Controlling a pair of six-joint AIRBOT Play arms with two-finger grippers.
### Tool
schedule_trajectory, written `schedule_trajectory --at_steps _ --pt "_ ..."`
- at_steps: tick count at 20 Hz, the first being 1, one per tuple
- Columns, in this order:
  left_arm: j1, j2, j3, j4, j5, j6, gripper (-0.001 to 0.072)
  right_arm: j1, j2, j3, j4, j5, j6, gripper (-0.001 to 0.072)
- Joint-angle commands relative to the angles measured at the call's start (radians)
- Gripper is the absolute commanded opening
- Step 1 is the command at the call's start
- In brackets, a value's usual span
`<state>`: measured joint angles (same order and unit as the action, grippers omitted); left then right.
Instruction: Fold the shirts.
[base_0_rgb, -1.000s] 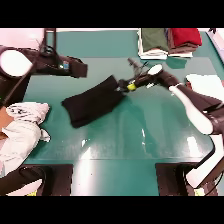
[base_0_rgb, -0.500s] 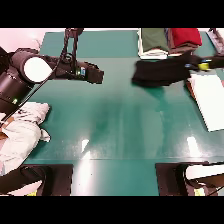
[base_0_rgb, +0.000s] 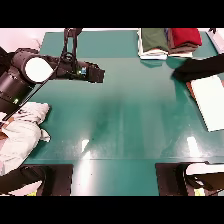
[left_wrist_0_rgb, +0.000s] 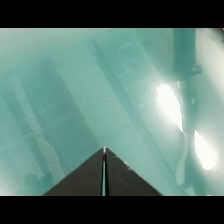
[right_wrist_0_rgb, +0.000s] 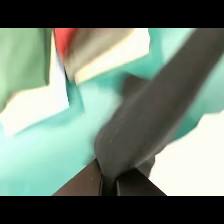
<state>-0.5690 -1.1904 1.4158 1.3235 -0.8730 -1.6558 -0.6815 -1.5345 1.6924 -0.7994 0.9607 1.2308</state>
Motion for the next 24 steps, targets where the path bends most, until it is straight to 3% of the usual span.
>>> schedule_trajectory --at_steps 1,8,14,16,18,24 --pt "0.000 -0.005 0.000 0.001 -0.002 -0.005 0.0028 -0.018 0.001 0.130 0.011 -0.043 -0.001 0.0018" --pt "-0.001 -0.004 0.000 0.000 -0.013 -0.005 0.0029 -0.046 0.002 0.234 -0.014 0.020 0.014 0.0017" --pt "0.000 -0.004 0.000 0.000 -0.035 -0.005 0.0029 -0.056 0.023 0.231 -0.247 0.241 0.100 0.0017" --pt "0.000 -0.004 0.000 0.000 -0.036 -0.004 0.0029 -0.056 0.048 0.229 -0.387 0.320 0.149 0.0017" --pt "0.000 -0.004 0.000 0.000 -0.036 -0.003 0.0029 -0.068 0.101 0.167 -0.465 0.340 0.198 0.0017" --pt "-0.001 -0.004 0.000 0.001 -0.037 0.015 0.0029 -0.168 0.292 -0.208 -0.541 0.371 0.201 0.0019"
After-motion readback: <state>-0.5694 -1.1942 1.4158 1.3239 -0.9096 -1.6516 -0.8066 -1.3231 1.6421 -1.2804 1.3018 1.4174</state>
